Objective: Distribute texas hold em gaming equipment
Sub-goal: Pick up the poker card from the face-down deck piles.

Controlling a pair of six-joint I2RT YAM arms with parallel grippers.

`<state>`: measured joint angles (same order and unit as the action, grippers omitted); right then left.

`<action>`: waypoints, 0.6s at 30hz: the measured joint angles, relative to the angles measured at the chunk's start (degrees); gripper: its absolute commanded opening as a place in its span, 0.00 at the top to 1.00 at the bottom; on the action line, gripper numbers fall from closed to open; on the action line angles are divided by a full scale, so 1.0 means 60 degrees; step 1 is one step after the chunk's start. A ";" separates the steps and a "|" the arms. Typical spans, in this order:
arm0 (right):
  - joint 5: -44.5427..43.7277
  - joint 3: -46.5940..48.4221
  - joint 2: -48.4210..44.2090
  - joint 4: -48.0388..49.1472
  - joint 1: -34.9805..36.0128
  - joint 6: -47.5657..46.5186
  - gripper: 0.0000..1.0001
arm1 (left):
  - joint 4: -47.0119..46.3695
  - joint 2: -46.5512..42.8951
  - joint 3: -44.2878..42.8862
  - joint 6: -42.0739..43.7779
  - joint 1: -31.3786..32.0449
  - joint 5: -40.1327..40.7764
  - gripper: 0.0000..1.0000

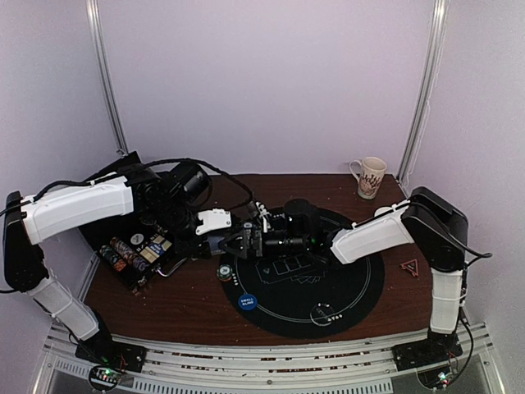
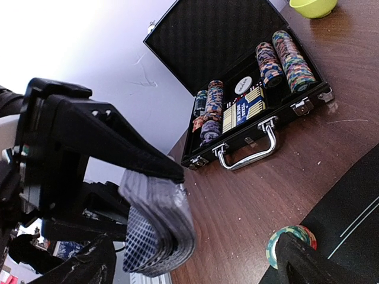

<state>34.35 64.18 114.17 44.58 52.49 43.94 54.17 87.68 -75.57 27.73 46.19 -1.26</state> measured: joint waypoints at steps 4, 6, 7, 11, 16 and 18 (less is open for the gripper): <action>-0.0007 0.0262 0.0463 0.0248 0.0000 0.0270 0.08 | -0.0004 0.0004 -0.0022 0.0004 -0.0004 0.0004 0.52; 0.0000 0.0426 0.0605 0.0295 0.0000 0.0361 0.09 | 0.0015 0.0004 -0.0022 0.0007 -0.0007 0.0004 0.53; -0.0004 0.0506 0.0645 0.0295 0.0000 0.0393 0.09 | 0.0011 0.0004 -0.0022 0.0007 -0.0018 -0.0004 0.52; -0.0069 0.0809 0.0769 0.0262 0.0000 0.0506 0.13 | -0.0004 0.0004 -0.0033 0.0007 -0.0018 -0.0047 0.53; -0.0193 0.0958 0.0823 -0.0106 -0.0004 0.0510 0.21 | -0.0007 0.0004 -0.0033 0.0011 -0.0018 -0.0055 0.53; -0.0259 0.0958 0.0823 -0.0229 -0.0004 0.0492 0.23 | 0.0004 0.0007 -0.0033 0.0015 -0.0018 -0.0047 0.53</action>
<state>32.80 69.93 119.11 43.20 52.47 46.89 54.19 87.72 -75.77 27.81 46.09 -1.54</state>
